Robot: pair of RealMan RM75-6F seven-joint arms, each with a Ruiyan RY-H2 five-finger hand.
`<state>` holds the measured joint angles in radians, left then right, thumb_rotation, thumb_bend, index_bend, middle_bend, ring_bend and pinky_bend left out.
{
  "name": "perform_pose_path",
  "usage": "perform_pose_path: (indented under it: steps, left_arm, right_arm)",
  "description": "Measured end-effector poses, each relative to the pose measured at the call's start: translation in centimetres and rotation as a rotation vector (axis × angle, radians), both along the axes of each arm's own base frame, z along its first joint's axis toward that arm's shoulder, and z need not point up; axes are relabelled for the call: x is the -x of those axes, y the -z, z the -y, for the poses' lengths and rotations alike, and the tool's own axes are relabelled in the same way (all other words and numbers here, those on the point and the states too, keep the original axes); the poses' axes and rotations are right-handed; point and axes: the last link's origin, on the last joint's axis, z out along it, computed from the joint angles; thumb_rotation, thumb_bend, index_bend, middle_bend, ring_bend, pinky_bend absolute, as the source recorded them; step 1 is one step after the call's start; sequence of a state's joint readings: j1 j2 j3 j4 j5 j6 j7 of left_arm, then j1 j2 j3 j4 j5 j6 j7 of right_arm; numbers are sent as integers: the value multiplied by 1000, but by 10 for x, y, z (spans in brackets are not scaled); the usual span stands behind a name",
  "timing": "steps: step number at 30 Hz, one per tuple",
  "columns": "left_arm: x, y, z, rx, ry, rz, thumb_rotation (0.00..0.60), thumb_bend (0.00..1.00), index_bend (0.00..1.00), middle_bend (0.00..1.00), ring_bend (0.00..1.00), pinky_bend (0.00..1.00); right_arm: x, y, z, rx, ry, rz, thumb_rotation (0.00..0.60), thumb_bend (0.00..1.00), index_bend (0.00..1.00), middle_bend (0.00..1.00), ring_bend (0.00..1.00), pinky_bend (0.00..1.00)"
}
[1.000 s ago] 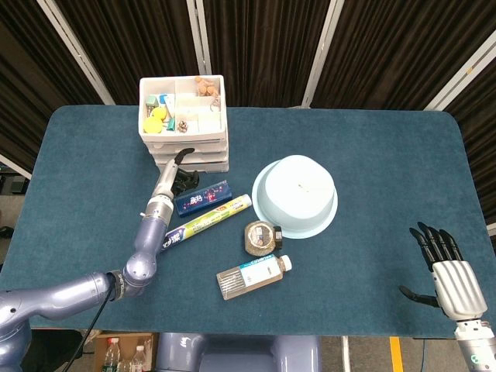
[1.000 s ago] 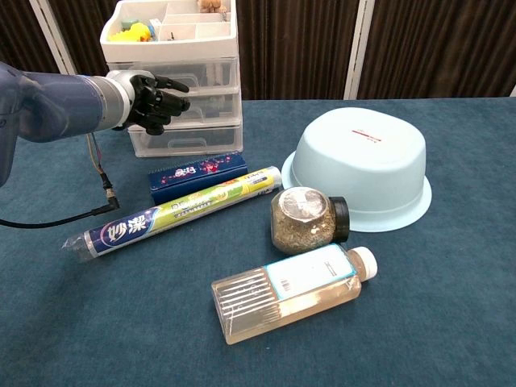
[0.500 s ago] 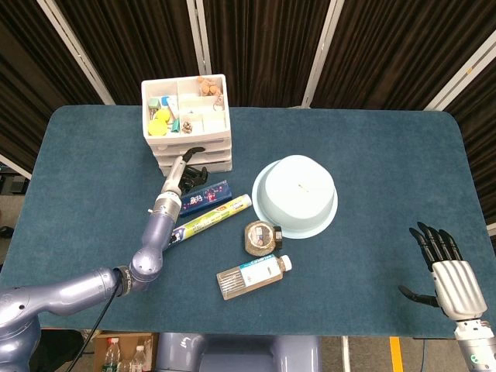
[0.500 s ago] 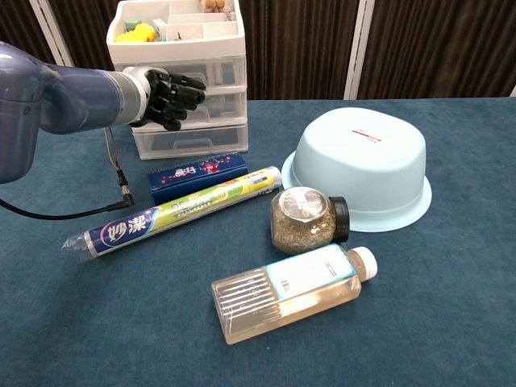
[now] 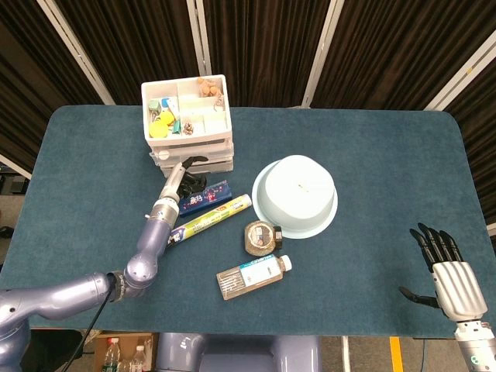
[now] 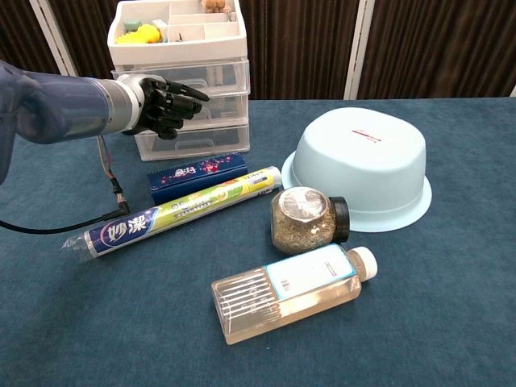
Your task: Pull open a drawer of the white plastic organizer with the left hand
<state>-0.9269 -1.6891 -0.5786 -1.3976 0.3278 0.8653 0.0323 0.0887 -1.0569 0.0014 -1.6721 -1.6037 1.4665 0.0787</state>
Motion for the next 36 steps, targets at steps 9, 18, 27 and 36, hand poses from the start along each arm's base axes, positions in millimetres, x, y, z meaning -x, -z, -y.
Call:
perform_pose_path:
  steps: [9, 18, 27, 36]
  left_arm:
    - [7, -16, 21, -47, 155, -125, 600, 608, 213, 1000, 980, 891]
    - [13, -42, 34, -177, 403, -463, 600, 603, 221, 1000, 981, 892]
    - [6, -62, 31, -284, 449, -737, 600, 610, 206, 1000, 988, 904]
    - [12, -66, 22, -191, 313, -970, 600, 617, 202, 1000, 996, 909]
  right_arm:
    - [0, 0, 0, 5, -1, -5, 600, 124, 0, 0, 0, 0]
    - [0, 2, -1, 5, 2, -8, 600, 125, 0, 0, 0, 0]
    - [0, 2, -2, -1, 2, -7, 600, 125, 0, 0, 0, 0]
    - [0, 2, -3, -9, 7, -3, 600, 123, 0, 0, 0, 0]
